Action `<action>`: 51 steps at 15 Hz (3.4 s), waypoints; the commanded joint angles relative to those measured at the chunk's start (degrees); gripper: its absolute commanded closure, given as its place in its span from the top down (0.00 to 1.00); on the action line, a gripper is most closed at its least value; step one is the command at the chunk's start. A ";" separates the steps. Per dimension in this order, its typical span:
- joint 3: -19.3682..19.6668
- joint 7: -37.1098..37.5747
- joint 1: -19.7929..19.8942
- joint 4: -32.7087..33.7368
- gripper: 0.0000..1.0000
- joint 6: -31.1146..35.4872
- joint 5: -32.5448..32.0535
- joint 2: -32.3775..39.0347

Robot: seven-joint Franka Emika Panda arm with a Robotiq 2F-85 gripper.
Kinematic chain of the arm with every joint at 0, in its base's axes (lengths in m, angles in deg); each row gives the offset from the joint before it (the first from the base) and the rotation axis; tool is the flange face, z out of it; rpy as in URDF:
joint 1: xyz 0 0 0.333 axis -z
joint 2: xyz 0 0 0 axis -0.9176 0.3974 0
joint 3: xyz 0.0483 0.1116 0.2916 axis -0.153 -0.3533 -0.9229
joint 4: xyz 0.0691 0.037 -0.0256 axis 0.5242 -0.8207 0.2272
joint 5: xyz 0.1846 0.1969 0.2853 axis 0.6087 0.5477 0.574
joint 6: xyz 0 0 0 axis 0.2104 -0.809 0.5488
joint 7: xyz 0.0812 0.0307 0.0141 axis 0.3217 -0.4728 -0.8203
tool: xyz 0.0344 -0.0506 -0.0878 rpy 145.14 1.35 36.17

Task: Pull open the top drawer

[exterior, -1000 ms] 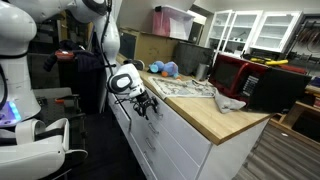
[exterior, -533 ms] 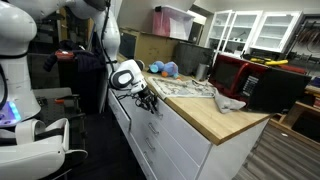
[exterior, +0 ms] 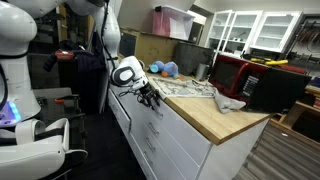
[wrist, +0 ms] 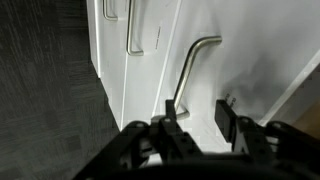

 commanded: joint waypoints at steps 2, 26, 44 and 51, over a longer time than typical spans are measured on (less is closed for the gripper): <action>-1.81 0.57 3.11 0.79 0.44 0.00 0.02 2.07; -3.33 1.18 2.36 -4.21 1.00 0.35 0.78 -3.41; -7.13 -1.82 10.74 5.49 1.00 0.77 0.88 5.94; -5.57 -2.28 7.69 4.01 1.00 0.75 -0.92 2.68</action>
